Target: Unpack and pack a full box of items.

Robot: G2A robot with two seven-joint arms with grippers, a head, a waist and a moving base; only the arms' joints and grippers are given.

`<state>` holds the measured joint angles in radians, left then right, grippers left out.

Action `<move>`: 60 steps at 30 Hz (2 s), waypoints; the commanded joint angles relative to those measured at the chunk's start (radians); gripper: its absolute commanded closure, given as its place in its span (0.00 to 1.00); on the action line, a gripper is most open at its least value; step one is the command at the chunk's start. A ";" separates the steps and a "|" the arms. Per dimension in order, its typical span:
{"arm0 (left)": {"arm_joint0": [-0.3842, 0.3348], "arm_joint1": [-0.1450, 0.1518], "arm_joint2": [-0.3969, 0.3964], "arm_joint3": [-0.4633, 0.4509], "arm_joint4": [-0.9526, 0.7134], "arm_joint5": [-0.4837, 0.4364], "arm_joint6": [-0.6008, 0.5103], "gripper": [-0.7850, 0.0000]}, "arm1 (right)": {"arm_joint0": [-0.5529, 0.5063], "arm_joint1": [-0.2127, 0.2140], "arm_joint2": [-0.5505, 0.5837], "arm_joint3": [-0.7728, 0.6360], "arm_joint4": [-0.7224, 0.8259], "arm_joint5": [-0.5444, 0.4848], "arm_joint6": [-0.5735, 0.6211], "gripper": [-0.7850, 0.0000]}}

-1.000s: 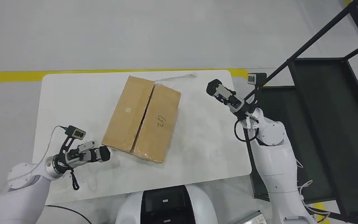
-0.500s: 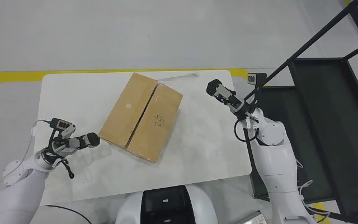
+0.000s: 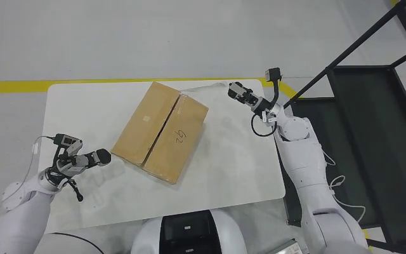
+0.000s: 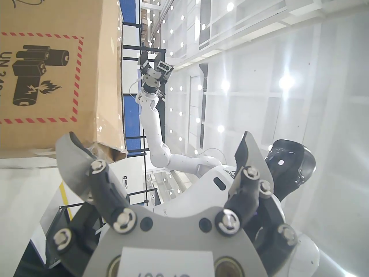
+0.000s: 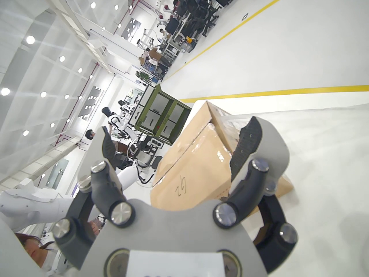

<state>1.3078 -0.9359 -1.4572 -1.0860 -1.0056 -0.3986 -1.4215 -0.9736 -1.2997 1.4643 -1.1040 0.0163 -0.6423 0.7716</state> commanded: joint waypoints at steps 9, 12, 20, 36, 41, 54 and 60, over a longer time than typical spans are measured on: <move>0.037 -0.006 -0.001 -0.038 0.025 0.023 -0.022 0.00 | 0.198 -0.037 -0.152 0.353 -0.003 -0.049 -0.015 0.00; 0.037 -0.010 0.013 -0.043 0.034 0.032 -0.029 0.00 | 0.226 -0.050 -0.190 0.414 0.011 -0.070 -0.011 0.00; 0.014 -0.023 0.043 -0.023 0.044 0.039 -0.012 0.00 | 0.247 -0.081 -0.269 0.488 0.065 -0.109 0.036 0.00; -0.024 -0.029 -0.001 0.036 0.036 0.024 0.027 0.00 | 0.151 -0.055 -0.271 0.368 0.133 -0.140 0.198 0.00; -0.045 -0.030 -0.019 0.060 0.039 0.023 0.051 0.00 | 0.061 -0.035 -0.268 0.243 0.086 -0.117 0.215 0.00; -0.098 -0.037 -0.044 0.125 0.031 0.027 0.081 0.00 | -0.219 0.030 -0.168 -0.231 0.058 0.051 0.283 0.00; -0.124 -0.047 -0.022 0.138 0.039 0.033 0.093 0.00 | -0.293 0.049 -0.153 -0.351 0.049 0.102 0.319 0.00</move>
<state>1.1885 -0.9804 -1.4861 -0.9487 -0.9683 -0.3656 -1.3314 -1.2573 -1.2528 1.3114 -1.4419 0.0581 -0.5455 1.0894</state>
